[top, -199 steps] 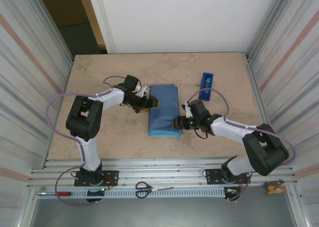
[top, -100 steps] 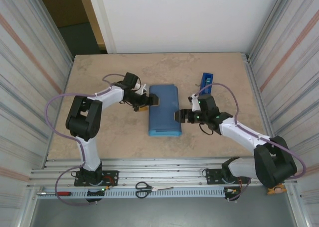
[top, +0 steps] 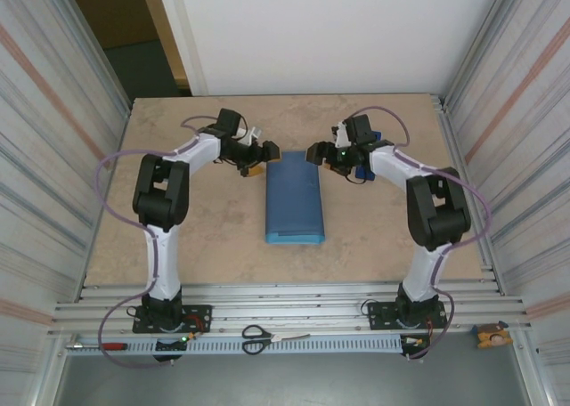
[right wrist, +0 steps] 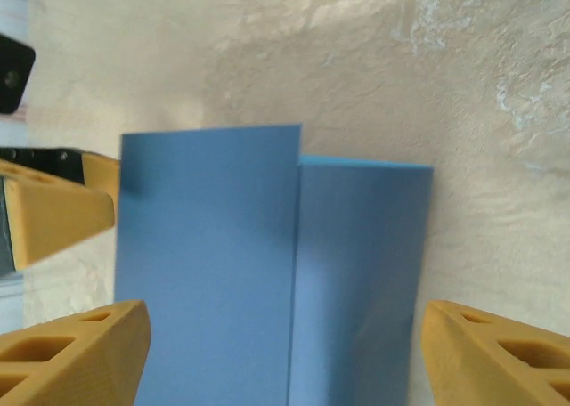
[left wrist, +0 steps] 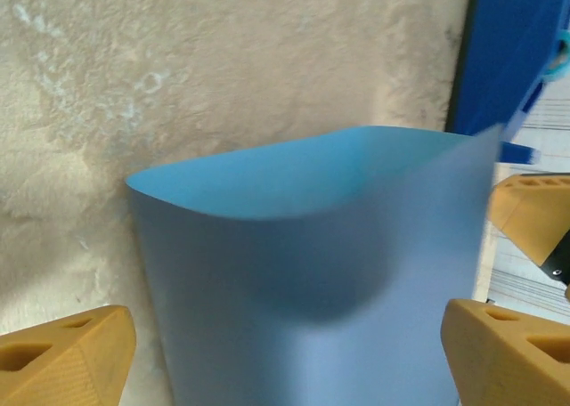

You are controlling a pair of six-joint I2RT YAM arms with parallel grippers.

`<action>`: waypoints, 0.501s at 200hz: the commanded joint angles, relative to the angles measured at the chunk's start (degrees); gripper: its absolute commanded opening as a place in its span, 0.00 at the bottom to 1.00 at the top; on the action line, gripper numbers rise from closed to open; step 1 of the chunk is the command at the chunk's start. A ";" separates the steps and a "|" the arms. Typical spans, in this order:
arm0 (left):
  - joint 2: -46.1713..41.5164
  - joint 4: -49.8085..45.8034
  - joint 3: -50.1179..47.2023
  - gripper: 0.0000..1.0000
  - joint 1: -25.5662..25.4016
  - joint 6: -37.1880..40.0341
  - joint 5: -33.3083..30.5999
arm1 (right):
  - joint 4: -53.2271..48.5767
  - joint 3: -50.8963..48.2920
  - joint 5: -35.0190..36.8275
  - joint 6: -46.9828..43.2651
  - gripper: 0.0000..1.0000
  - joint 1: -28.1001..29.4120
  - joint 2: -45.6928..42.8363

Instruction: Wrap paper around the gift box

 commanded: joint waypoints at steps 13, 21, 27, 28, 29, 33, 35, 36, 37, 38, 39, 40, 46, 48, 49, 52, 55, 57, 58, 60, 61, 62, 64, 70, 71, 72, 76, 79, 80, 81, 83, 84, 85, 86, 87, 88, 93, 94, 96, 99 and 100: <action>2.25 -4.00 3.03 0.88 -0.34 -0.04 1.24 | -7.91 3.45 1.08 0.89 0.78 0.39 3.57; 2.91 -3.95 3.28 0.86 -0.36 -0.03 1.22 | -8.26 4.14 0.37 0.59 0.78 0.41 4.29; 3.35 -4.00 3.49 0.85 -0.36 -0.12 1.26 | -8.63 4.66 -0.20 0.53 0.77 0.34 4.97; 3.45 -4.00 3.57 0.85 -0.36 -0.10 1.28 | -8.74 4.77 -0.23 0.51 0.77 0.31 5.14; 3.50 -3.95 3.56 0.85 -0.41 -0.10 1.29 | -8.88 4.87 -0.25 0.50 0.77 0.30 5.23; 3.75 -3.91 3.73 0.84 -0.43 -0.22 1.24 | -9.28 5.33 -0.48 0.49 0.76 0.35 5.84; 3.86 -3.91 3.80 0.84 -0.45 -0.25 1.29 | -9.44 5.57 -0.58 0.49 0.75 0.36 6.15; 3.92 -3.91 3.85 0.84 -0.45 -0.26 1.30 | -9.54 5.67 -0.65 0.49 0.75 0.37 6.25; 3.95 -3.91 3.88 0.83 -0.45 -0.26 1.26 | -9.63 5.76 -0.72 0.44 0.75 0.37 6.35; 4.01 -3.86 3.89 0.83 -0.45 -0.26 1.24 | -9.68 5.81 -0.76 0.42 0.75 0.37 6.40; 4.09 -3.84 3.94 0.83 -0.45 -0.26 1.27 | -9.70 5.92 -0.87 0.41 0.75 0.37 6.51; 4.12 -3.83 3.97 0.83 -0.45 -0.26 1.29 | -9.80 5.97 -0.96 0.45 0.75 0.37 6.70; 4.31 -3.78 4.14 0.81 -0.48 -0.36 1.33 | -10.03 6.34 -1.34 0.25 0.74 0.47 7.48; 4.37 -3.81 4.16 0.81 -0.57 -0.40 1.31 | -10.11 6.44 -1.44 0.23 0.74 0.46 7.54; 4.40 -3.82 4.21 0.81 -0.60 -0.38 1.35 | -10.14 6.50 -1.47 0.22 0.73 0.46 7.70; 4.42 -3.82 4.27 0.80 -0.60 -0.35 1.31 | -10.30 6.62 -1.45 0.22 0.73 0.57 7.92; 4.50 -3.79 4.28 0.80 -0.65 -0.37 1.27 | -10.48 6.76 -1.42 0.27 0.72 0.66 8.08; 4.51 -3.75 4.33 0.79 -0.70 -0.40 1.30 | -10.64 6.85 -1.41 0.23 0.71 0.66 8.20; 4.51 -3.74 4.34 0.79 -0.71 -0.42 1.34 | -10.71 6.88 -1.41 0.23 0.71 0.65 8.25; 4.51 -3.73 4.30 0.78 -0.76 -0.39 1.29 | -10.76 6.92 -1.48 0.22 0.71 0.70 8.33; 4.51 -3.73 4.32 0.78 -0.74 -0.33 1.34 | -10.77 6.92 -1.49 0.22 0.70 0.67 8.36; 4.56 -3.73 4.33 0.78 -0.77 -0.30 1.41 | -10.78 6.91 -1.49 0.18 0.70 0.65 8.37; 4.59 -3.73 4.28 0.77 -0.80 -0.27 1.35 | -10.78 6.91 -1.56 0.14 0.70 0.72 8.43; 4.60 -3.83 4.18 0.76 -0.97 -0.10 1.30 | -10.82 6.92 -1.64 0.18 0.69 0.84 8.60; 4.60 -3.83 4.13 0.76 -0.93 -0.09 1.30 | -10.85 6.91 -1.66 0.20 0.69 0.83 8.63; 4.64 -3.87 4.11 0.76 -1.00 -0.09 1.35 | -10.86 6.91 -1.67 0.21 0.69 0.82 8.64; 4.68 -3.78 3.95 0.75 -1.10 -0.09 1.35 | -10.98 7.01 -1.67 0.22 0.68 0.85 8.73; 4.73 -3.75 3.86 0.75 -1.15 -0.10 1.32 | -11.08 7.00 -1.67 0.30 0.68 0.89 8.75; 4.71 -3.74 3.79 0.75 -1.15 -0.09 1.36 | -11.11 7.00 -1.68 0.30 0.68 0.89 8.83; 4.70 -3.74 3.81 0.75 -1.15 -0.09 1.37 | -11.12 7.00 -1.72 0.31 0.68 0.89 8.83; 4.74 -3.73 3.68 0.75 -1.15 -0.05 1.39 | -11.13 7.06 -1.71 0.24 0.68 0.90 8.89; 4.76 -3.78 3.66 0.75 -1.15 -0.02 1.35 | -11.17 7.03 -1.74 0.23 0.68 0.94 8.86; 4.77 -3.75 3.57 0.75 -1.20 -0.01 1.33 | -11.20 7.01 -1.75 0.23 0.67 1.01 8.84; 4.77 -3.74 3.52 0.75 -1.22 -0.01 1.36 | -11.21 7.01 -1.76 0.22 0.67 0.99 8.88; 4.77 -3.69 3.49 0.75 -1.19 0.00 1.38 | -11.21 7.00 -1.76 0.22 0.67 0.99 8.89; 4.78 -3.67 3.44 0.75 -1.22 0.00 1.38 | -11.22 7.00 -1.76 0.22 0.67 0.99 8.86; 4.86 -3.59 3.25 0.73 -1.33 -0.07 1.46 | -11.22 7.00 -1.76 0.22 0.67 1.07 8.84; 4.91 -3.53 3.18 0.73 -1.33 -0.04 1.52 | -11.22 7.04 -1.76 0.18 0.67 1.07 8.87; 4.94 -3.48 3.13 0.72 -1.33 -0.08 1.62 | -11.22 7.01 -1.76 0.15 0.66 1.07 8.84; 5.02 -3.35 3.06 0.70 -1.33 -0.01 1.74 | -11.22 6.93 -1.88 0.14 0.64 1.14 8.83; 5.03 -3.37 3.05 0.70 -1.37 -0.01 1.87 | -11.22 6.92 -1.87 0.13 0.64 1.10 8.83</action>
